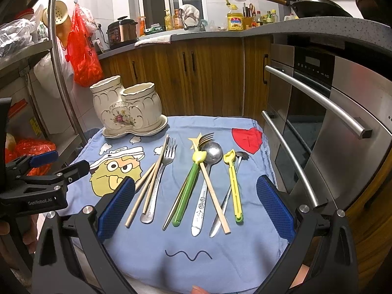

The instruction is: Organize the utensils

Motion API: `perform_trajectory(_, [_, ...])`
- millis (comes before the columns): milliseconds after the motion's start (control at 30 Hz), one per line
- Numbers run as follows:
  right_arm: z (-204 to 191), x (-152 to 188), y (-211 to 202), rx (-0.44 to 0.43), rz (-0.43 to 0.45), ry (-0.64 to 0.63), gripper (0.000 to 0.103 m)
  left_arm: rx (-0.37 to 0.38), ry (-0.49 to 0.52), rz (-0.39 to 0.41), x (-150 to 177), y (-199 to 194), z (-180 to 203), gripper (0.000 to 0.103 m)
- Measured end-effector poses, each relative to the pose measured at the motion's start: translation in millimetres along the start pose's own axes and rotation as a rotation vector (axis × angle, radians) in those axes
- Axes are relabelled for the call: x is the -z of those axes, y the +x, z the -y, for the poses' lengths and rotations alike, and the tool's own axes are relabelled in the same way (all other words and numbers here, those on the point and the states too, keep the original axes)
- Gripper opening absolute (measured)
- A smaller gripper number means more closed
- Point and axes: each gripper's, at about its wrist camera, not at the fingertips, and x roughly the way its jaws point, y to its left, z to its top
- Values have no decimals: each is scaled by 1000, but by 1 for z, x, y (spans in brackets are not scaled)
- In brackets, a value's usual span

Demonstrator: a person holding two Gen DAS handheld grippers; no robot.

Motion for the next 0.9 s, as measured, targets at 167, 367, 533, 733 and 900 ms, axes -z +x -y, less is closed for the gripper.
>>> perform_trajectory(167, [0,1,3,-3,-8,4,98,1,-1,-5,-1,3,-1,99])
perform_trajectory(367, [2,1,7,0,-13,8,98,20,-10,-13,0,7,-6,99])
perform_trajectory(533, [4,2,11,6,-17,8,98,38,-15,-14,4,13,-8,99])
perform_trajectory(733, [11,6,17,17,-28,12,98,70,-2,-40,8,27,-7,99])
perform_trajectory(900, [18,9,19,25,-31,20,98,113,34,-57,13,37,4,96])
